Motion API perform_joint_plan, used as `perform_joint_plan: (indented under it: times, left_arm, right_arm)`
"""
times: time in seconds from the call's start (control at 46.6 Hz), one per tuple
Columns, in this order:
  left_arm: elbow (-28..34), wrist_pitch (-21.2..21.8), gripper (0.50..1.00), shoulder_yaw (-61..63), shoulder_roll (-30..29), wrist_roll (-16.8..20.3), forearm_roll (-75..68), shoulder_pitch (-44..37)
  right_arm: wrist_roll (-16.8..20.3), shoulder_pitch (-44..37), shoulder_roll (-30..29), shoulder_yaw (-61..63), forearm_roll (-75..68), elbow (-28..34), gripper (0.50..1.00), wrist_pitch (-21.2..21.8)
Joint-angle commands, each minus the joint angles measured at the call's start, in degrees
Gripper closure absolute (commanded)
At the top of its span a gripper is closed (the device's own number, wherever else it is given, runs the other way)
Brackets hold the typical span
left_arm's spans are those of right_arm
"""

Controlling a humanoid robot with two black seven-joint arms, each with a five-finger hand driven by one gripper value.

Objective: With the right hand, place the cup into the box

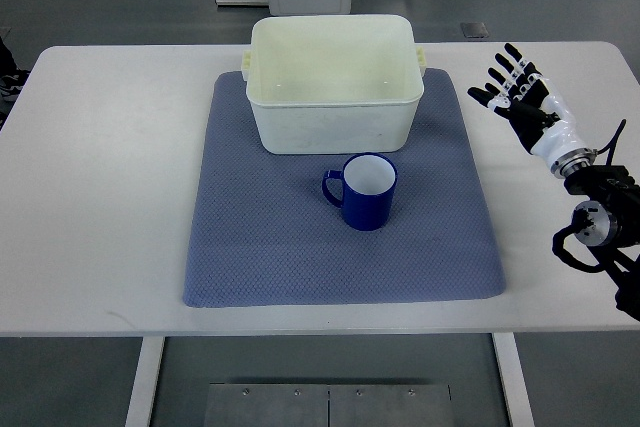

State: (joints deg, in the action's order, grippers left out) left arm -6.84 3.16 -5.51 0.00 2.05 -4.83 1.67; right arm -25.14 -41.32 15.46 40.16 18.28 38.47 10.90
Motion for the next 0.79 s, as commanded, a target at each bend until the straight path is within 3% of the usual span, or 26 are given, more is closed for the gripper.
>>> perform_joint_plan:
  times: [0.0,0.773]
  left_arm:
    - [0.0,0.0,0.5,0.1,0.0,0.1,0.0,0.0]
    - [0.1,0.0,0.5,0.0,0.0,0.0,0.0,0.1]
  right_arm:
    - [0.0,-0.1,0.1,0.0,0.0,0.0,0.5,0.0]
    - [-0.1,-0.2,0.1,0.3,-0.1,-0.2,0.5,-0.1]
